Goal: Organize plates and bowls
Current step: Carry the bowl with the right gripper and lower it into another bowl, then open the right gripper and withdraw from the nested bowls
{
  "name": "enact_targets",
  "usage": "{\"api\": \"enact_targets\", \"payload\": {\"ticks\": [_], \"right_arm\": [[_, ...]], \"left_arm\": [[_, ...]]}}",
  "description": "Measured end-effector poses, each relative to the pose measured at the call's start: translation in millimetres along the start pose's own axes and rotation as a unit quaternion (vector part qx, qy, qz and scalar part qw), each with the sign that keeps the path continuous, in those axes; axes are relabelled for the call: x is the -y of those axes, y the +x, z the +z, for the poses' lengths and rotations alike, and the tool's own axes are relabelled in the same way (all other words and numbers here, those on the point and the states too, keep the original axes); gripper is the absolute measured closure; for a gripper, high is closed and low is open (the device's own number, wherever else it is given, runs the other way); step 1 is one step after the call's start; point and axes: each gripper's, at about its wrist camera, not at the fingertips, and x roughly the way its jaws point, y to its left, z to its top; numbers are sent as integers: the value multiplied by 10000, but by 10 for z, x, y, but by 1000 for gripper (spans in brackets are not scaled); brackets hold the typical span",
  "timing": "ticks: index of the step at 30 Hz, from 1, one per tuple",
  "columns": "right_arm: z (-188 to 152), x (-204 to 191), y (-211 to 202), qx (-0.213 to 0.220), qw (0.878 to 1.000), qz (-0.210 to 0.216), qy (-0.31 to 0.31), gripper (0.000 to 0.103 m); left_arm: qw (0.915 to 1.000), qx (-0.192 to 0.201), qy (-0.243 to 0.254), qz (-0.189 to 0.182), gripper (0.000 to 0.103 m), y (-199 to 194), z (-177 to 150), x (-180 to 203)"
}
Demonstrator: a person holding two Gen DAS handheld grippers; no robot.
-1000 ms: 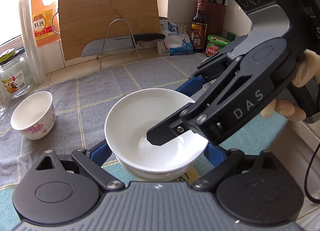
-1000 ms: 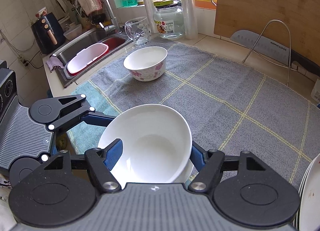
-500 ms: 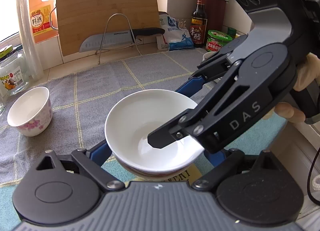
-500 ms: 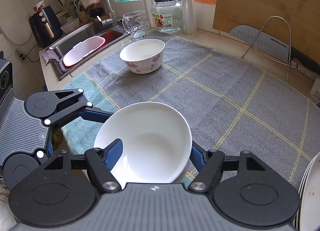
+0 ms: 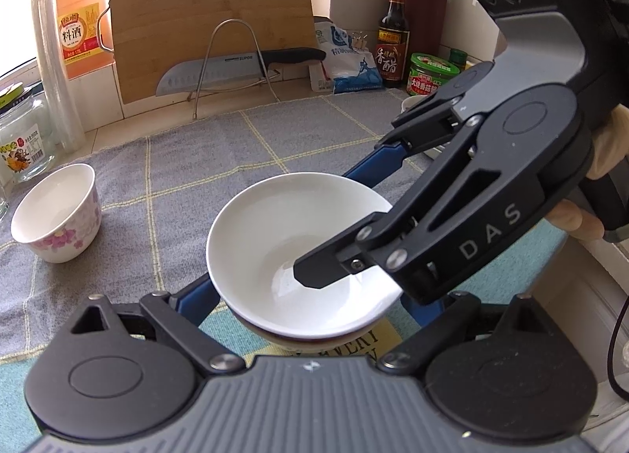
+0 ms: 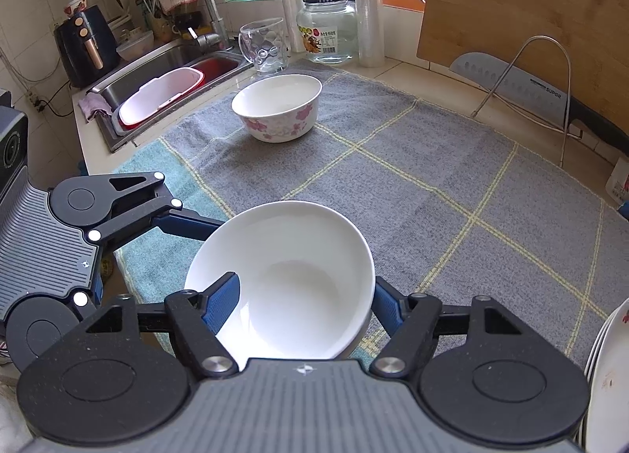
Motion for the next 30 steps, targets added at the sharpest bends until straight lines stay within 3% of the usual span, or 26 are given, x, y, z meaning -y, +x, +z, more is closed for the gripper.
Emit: {"api": "enact_targets", "payload": {"ticks": [2, 6, 22, 30], "right_arm": [[-4, 1, 2, -1, 10000, -1, 3, 23], [-9, -26, -45, 177, 9998, 38, -51, 0], [-45, -116, -150, 418, 9983, -355, -178, 0], [-108, -77, -263, 559, 9974, -417, -187, 0]], "left_arm": [[10000, 4, 15, 11, 6, 1, -2, 2], [10000, 18, 10, -7, 5, 1, -6, 2], [9998, 58, -153, -103, 5, -173, -59, -15], [9994, 97, -249, 212, 5, -348, -28, 14]]}}
